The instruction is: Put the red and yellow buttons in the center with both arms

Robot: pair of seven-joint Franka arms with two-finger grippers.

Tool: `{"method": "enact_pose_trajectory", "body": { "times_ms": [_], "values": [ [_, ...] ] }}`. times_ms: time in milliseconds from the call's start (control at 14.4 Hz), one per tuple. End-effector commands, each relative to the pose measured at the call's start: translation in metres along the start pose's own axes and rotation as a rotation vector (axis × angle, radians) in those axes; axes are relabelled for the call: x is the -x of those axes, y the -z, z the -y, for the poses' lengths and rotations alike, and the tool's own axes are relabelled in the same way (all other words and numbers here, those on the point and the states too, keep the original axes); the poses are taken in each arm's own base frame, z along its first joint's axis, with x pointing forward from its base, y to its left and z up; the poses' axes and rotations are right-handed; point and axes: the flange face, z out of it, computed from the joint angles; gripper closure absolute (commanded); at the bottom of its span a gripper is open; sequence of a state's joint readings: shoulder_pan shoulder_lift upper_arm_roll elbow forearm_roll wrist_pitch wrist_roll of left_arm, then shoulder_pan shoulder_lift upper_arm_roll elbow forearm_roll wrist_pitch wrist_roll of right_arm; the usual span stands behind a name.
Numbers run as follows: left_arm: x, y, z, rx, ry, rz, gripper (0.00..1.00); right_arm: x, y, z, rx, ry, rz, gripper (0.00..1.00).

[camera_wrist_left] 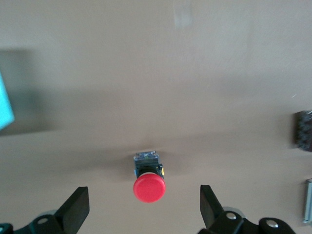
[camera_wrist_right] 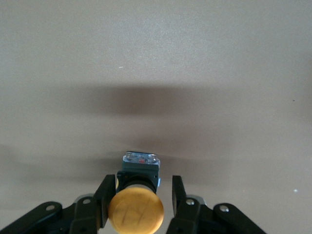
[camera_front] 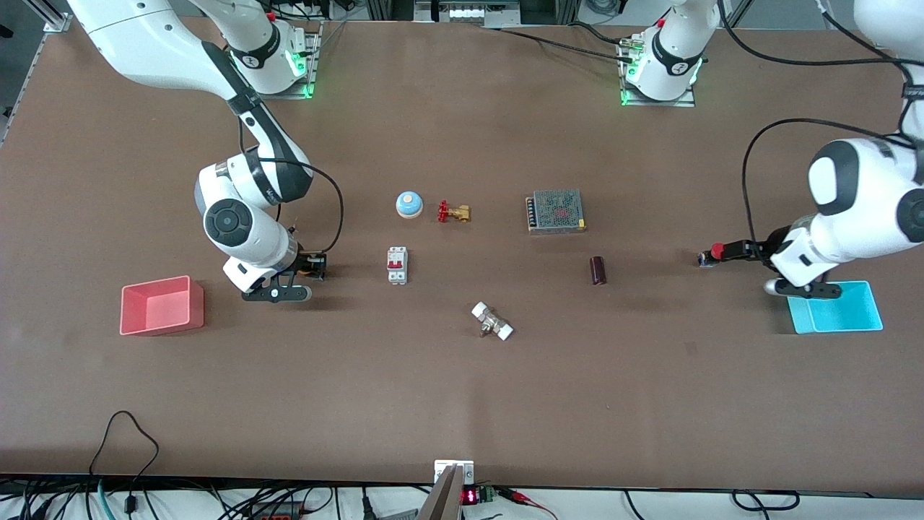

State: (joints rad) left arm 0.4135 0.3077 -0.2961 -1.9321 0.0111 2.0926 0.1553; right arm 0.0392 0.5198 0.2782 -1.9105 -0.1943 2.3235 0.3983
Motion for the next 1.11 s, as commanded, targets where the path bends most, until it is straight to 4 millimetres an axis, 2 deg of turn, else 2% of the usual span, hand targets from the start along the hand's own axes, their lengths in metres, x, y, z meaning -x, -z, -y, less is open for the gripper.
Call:
{"method": "enact_pose_trajectory", "body": {
  "times_ms": [0, 138, 277, 346, 415, 485, 623, 692, 762, 831, 969, 1038],
  "values": [
    [-0.011, 0.046, 0.001, -0.004, 0.012, -0.035, 0.00, 0.000, 0.001, 0.000, 0.003, -0.007, -0.018, 0.24],
    [-0.015, 0.072, 0.004, -0.007, 0.017, -0.044, 0.00, -0.008, 0.017, -0.002, -0.018, -0.018, -0.043, 0.14],
    [-0.018, 0.102, 0.000, -0.006, 0.069, -0.041, 0.00, -0.022, 0.050, -0.004, -0.053, -0.053, -0.063, 0.00],
    [-0.019, 0.117, -0.007, -0.008, 0.103, -0.029, 0.00, -0.027, 0.071, -0.005, -0.072, -0.075, -0.051, 0.00],
    [-0.022, 0.127, -0.024, -0.010, 0.101, -0.025, 0.00, -0.032, 0.091, -0.007, -0.082, -0.089, -0.049, 0.00],
    [-0.023, 0.132, -0.036, -0.012, 0.098, -0.024, 0.00, -0.037, 0.118, -0.017, -0.091, -0.092, -0.049, 0.00],
    [-0.020, 0.147, -0.052, -0.035, 0.090, -0.045, 0.00, -0.044, 0.156, -0.046, -0.093, 0.005, -0.035, 0.00],
    [-0.019, 0.154, -0.055, -0.043, 0.081, -0.058, 0.00, -0.046, 0.174, -0.073, -0.082, 0.019, -0.031, 0.00],
    [-0.013, 0.167, -0.058, -0.053, 0.078, -0.081, 0.00, -0.044, 0.189, -0.087, -0.071, 0.035, -0.024, 0.00],
    [-0.010, 0.177, -0.073, -0.063, 0.064, -0.095, 0.00, -0.040, 0.209, -0.097, -0.059, 0.058, -0.035, 0.00],
    [-0.005, 0.205, -0.067, -0.097, 0.086, -0.148, 0.00, -0.032, 0.249, -0.120, -0.031, 0.102, -0.050, 0.00],
    [-0.003, 0.210, -0.065, -0.110, 0.094, -0.156, 0.00, -0.028, 0.272, -0.137, -0.020, 0.088, -0.059, 0.00]
  ]
}}
